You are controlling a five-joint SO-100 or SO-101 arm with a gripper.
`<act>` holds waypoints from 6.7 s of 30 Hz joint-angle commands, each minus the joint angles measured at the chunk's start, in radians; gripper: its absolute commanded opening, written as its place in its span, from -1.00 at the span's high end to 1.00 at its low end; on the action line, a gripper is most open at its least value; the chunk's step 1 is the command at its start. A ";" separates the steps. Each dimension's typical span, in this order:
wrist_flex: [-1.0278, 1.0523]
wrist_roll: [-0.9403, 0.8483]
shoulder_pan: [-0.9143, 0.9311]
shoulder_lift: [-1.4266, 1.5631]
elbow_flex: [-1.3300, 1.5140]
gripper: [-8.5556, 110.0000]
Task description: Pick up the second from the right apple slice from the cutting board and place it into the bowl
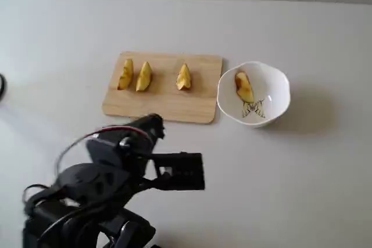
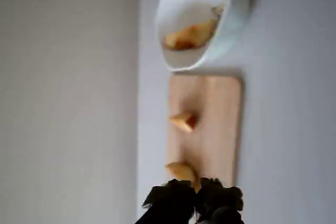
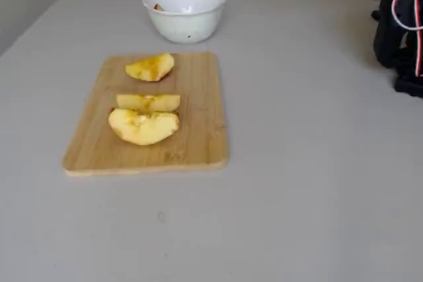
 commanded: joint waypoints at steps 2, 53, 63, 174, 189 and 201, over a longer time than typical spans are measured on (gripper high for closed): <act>-0.038 -0.008 -0.005 0.032 0.201 0.86; -0.021 0.005 0.018 0.032 0.341 0.86; -0.021 0.005 0.018 0.032 0.341 0.86; -0.021 0.005 0.018 0.032 0.341 0.86; -0.021 0.005 0.018 0.032 0.341 0.86; -0.021 0.005 0.018 0.032 0.341 0.86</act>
